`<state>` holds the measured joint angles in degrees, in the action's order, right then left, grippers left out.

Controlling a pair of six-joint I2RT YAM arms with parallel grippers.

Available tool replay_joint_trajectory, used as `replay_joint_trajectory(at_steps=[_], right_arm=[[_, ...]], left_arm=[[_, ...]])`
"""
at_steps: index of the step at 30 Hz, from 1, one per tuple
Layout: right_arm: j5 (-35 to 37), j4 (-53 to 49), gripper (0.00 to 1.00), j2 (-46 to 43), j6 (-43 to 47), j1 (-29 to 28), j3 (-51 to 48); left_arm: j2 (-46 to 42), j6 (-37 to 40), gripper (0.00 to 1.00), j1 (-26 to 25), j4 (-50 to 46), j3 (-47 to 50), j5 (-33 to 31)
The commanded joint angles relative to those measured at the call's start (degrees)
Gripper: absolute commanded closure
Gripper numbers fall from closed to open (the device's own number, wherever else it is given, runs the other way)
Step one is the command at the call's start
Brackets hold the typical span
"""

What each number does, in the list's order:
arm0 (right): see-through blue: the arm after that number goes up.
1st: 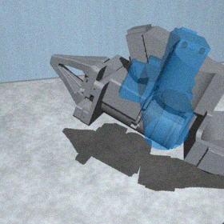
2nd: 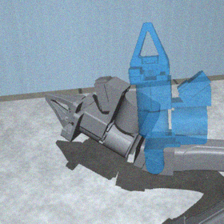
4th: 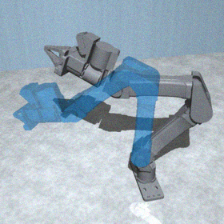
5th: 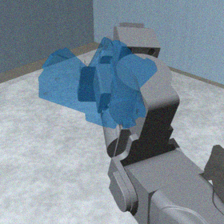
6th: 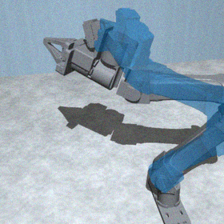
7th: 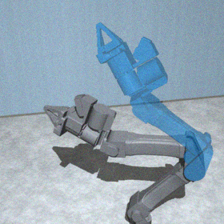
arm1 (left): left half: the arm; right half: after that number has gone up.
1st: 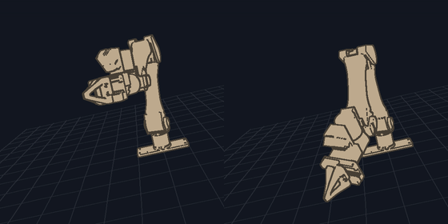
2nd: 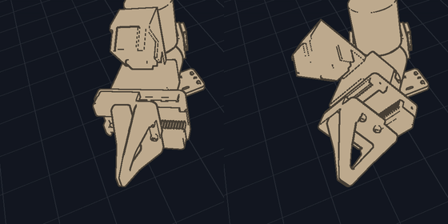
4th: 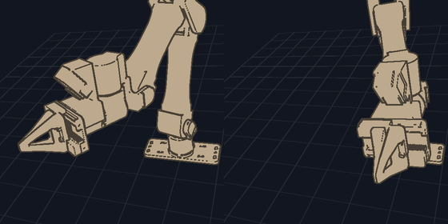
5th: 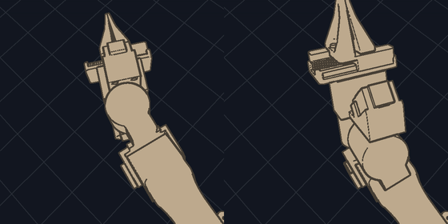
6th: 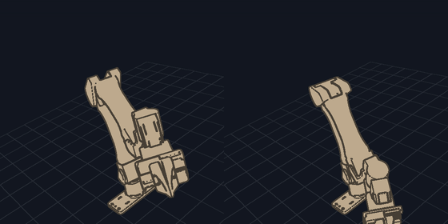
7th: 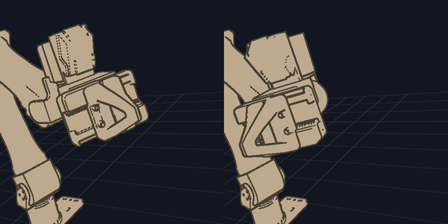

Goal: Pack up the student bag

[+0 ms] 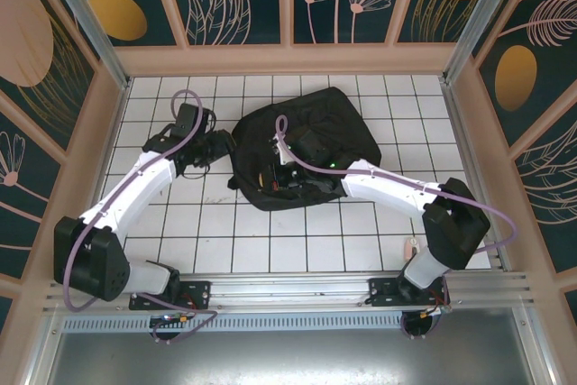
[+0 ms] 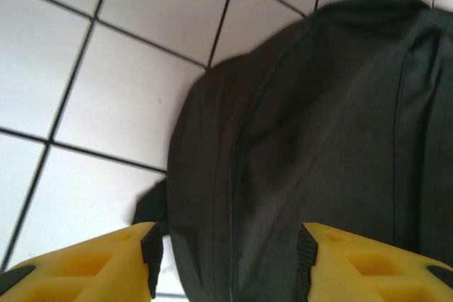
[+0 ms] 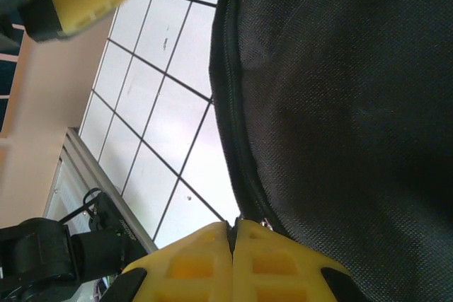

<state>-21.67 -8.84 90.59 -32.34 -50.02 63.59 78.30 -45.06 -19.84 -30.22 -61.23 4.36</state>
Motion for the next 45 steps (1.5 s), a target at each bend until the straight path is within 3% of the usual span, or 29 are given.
replay_joint_trajectory(at_steps=[1,5,14,23,28,31,33,38,45], right_arm=[[-1.81,3.49,1.00,-0.05,-1.06,-0.34,-0.65],[-1.75,3.55,1.00,-0.75,-1.08,-0.56,-1.01],[-1.53,1.72,1.00,-3.02,-0.36,-0.87,-3.01],[-1.33,0.80,1.00,-6.13,-0.56,-0.87,-5.67],[-1.14,0.60,1.00,-7.20,-0.71,-0.91,-6.63],[-0.96,0.63,1.00,-7.27,-0.62,-0.87,-6.82],[-0.99,1.05,1.00,-7.32,-0.77,-0.87,-7.07],[-1.70,1.93,1.00,-6.60,-0.84,-0.87,-6.90],[-2.50,2.15,1.00,-6.28,-0.89,-0.87,-6.93]], left_arm=[[-0.35,-2.74,0.47,-2.03,2.45,1.11,3.12],[1.49,-2.84,0.53,-2.75,3.38,2.65,3.44],[2.67,-1.11,0.81,-2.82,4.02,3.17,0.17],[2.94,-0.47,1.00,-2.81,3.68,3.48,-1.14],[3.59,-0.04,1.00,-2.83,3.54,3.05,-1.58],[3.97,0.28,0.73,-2.83,2.43,2.44,-1.81],[3.74,0.08,0.64,-2.84,2.31,2.62,-1.85],[4.21,-0.33,0.63,-2.82,3.81,3.89,-0.35],[6.38,-1.05,0.74,-2.84,6.93,4.91,1.81]])
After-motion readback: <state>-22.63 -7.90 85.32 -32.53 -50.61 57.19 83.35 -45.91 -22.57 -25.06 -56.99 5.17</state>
